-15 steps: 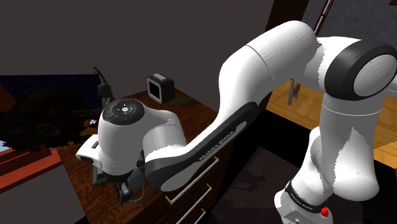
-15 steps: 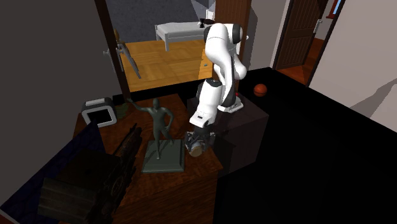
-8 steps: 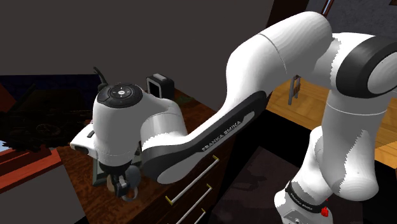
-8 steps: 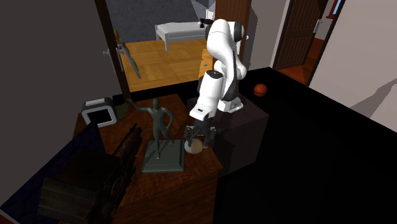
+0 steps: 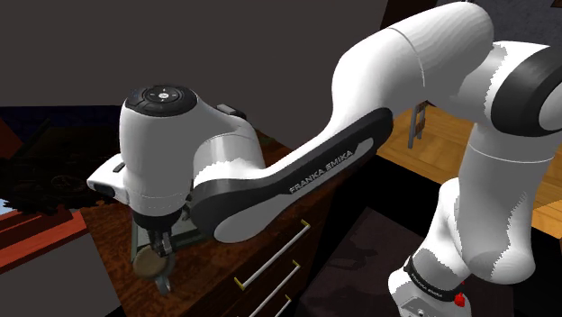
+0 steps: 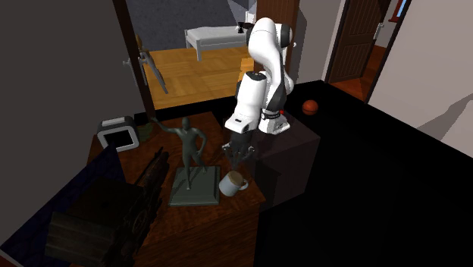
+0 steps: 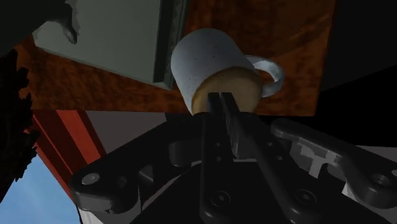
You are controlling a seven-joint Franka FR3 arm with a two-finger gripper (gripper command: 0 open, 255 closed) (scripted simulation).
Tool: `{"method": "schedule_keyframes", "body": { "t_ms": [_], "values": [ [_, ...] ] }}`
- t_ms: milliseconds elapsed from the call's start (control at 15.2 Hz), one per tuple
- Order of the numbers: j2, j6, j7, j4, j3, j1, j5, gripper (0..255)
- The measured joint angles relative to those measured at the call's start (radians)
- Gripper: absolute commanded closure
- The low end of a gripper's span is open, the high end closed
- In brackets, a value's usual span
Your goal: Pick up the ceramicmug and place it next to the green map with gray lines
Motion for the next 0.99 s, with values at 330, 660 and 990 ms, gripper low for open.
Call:
{"method": "schedule_keyframes", "body": {
  "t_ms": [330,660,990],
  "values": [
    [0.142,-0.197,-0.265,0.184,0.025,0.069,-0.151,0],
    [0.284,-0.359,-0.609,0.311,0.031,0.159,-0.347,0],
    [0.313,-0.323,-0.617,0.297,0.018,0.153,-0.374,0]
  ]
}}
